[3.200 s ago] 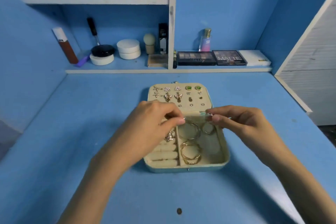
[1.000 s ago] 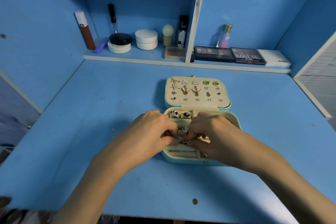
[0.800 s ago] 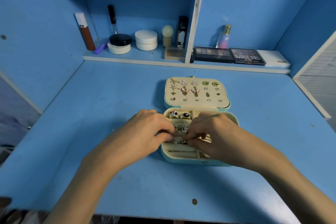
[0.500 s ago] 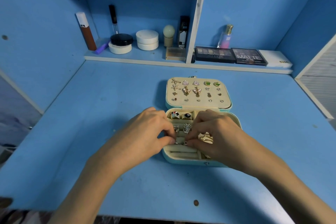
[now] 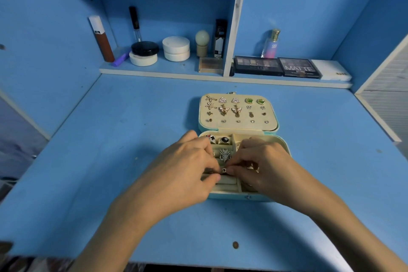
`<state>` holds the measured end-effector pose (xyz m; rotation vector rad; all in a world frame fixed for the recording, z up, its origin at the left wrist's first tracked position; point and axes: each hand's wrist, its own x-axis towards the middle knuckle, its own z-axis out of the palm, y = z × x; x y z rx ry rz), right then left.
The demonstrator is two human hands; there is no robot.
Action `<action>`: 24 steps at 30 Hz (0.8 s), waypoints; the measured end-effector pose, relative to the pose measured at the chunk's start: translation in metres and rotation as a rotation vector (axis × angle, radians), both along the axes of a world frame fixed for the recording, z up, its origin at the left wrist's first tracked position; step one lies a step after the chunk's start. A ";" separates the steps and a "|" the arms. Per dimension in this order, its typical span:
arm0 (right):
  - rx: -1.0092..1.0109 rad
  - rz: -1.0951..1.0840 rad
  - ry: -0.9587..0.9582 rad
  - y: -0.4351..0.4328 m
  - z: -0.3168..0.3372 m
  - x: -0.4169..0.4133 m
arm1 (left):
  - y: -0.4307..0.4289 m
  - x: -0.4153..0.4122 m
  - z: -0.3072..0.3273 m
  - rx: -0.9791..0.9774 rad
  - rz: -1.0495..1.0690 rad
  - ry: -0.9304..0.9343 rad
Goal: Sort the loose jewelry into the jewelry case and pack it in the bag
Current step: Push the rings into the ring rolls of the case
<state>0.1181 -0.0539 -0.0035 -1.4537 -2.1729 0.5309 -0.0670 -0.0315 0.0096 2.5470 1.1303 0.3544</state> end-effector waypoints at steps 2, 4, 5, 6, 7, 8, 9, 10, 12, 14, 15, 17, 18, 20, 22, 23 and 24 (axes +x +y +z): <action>0.015 0.000 0.004 0.001 0.000 0.000 | 0.001 0.000 0.000 -0.006 -0.015 0.000; 0.022 0.007 0.004 0.001 -0.001 0.000 | 0.001 -0.001 0.001 -0.009 -0.054 0.010; 0.019 0.020 -0.002 0.000 -0.001 0.000 | 0.001 -0.002 0.001 0.001 -0.075 0.017; 0.020 0.035 -0.014 -0.001 -0.001 0.000 | 0.001 -0.003 0.001 0.012 -0.088 0.017; 0.027 0.047 -0.020 -0.002 -0.003 0.000 | 0.002 -0.003 0.002 0.010 -0.089 0.015; 0.036 0.047 -0.015 -0.003 -0.004 0.000 | 0.002 -0.004 0.002 0.000 -0.084 0.011; 0.043 0.037 0.002 -0.003 -0.005 0.000 | 0.003 -0.004 0.002 -0.012 -0.075 0.004; 0.043 0.020 0.019 -0.004 -0.007 0.001 | 0.004 -0.004 0.001 -0.027 -0.062 -0.004; 0.039 -0.013 0.044 -0.005 -0.009 0.001 | 0.006 -0.003 0.000 -0.070 -0.016 -0.048; 0.023 -0.034 0.055 -0.006 -0.008 0.002 | 0.008 -0.002 -0.002 -0.060 0.065 -0.118; 0.003 -0.034 0.066 -0.006 -0.007 0.003 | 0.010 -0.002 -0.003 -0.041 0.114 -0.144; -0.024 -0.042 0.117 -0.007 -0.004 0.008 | 0.015 -0.003 -0.005 -0.027 0.206 -0.199; -0.030 -0.072 0.166 -0.006 -0.001 0.013 | 0.019 -0.004 -0.007 -0.039 0.244 -0.233; 0.011 -0.209 0.269 -0.002 0.001 0.024 | 0.027 -0.006 -0.012 -0.073 0.311 -0.292; 0.103 -0.393 0.271 0.006 -0.002 0.039 | 0.037 -0.005 -0.019 -0.102 0.382 -0.297; 0.121 -0.482 0.253 0.012 -0.006 0.047 | 0.042 -0.003 -0.022 -0.119 0.417 -0.296; 0.104 -0.564 0.237 0.018 -0.009 0.054 | 0.049 -0.001 -0.026 -0.147 0.452 -0.310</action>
